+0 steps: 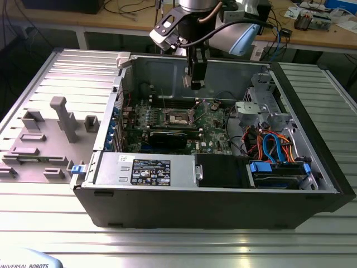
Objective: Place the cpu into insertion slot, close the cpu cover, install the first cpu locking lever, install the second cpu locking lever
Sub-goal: 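Place the cpu into insertion slot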
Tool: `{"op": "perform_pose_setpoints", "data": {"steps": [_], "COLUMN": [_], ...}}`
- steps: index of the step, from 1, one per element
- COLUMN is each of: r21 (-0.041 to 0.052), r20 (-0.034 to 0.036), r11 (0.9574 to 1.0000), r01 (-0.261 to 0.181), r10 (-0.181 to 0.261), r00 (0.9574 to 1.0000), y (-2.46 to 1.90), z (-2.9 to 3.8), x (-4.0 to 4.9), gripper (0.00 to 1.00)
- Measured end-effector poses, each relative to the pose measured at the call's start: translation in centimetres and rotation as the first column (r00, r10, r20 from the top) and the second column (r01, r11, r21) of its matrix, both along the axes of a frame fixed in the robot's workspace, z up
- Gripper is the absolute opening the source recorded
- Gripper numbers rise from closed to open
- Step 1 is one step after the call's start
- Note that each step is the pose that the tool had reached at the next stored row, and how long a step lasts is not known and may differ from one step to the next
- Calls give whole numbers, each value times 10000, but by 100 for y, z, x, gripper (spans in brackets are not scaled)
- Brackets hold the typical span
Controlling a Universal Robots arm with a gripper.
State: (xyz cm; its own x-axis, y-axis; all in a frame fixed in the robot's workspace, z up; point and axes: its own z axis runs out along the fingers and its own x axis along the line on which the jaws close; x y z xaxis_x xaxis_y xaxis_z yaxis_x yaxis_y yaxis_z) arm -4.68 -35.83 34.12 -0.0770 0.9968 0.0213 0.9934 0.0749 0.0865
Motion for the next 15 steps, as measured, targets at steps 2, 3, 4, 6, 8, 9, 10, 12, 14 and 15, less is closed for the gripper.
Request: {"op": "perform_pose_setpoints", "data": {"steps": [2,3,4,6,8,9,10,12,14,15], "r21": [0,0,0,0,0,0,0,0,0,0], "r20": [0,0,0,0,0,0,0,0,-1,0], "r11": [10000,10000,10000,10000,9992,9991,9991,9991,9991,9991], "r01": [0,1,1,59,392,413,414,424,425,424], "r10": [0,-1,-1,-59,-392,-413,-414,-424,-425,-424], "r00": [10000,10000,10000,10000,9992,9991,9991,9991,9991,9991], "y": [0,0,0,0,0,0,0,0,0,0], "z": [0,0,0,-4,-10,-10,-11,-11,-11,-11], "x": [0,0,0,0,0,0,0,0,0,0], "gripper": [54,54,54,54,54,54,54,54,54,54]}}
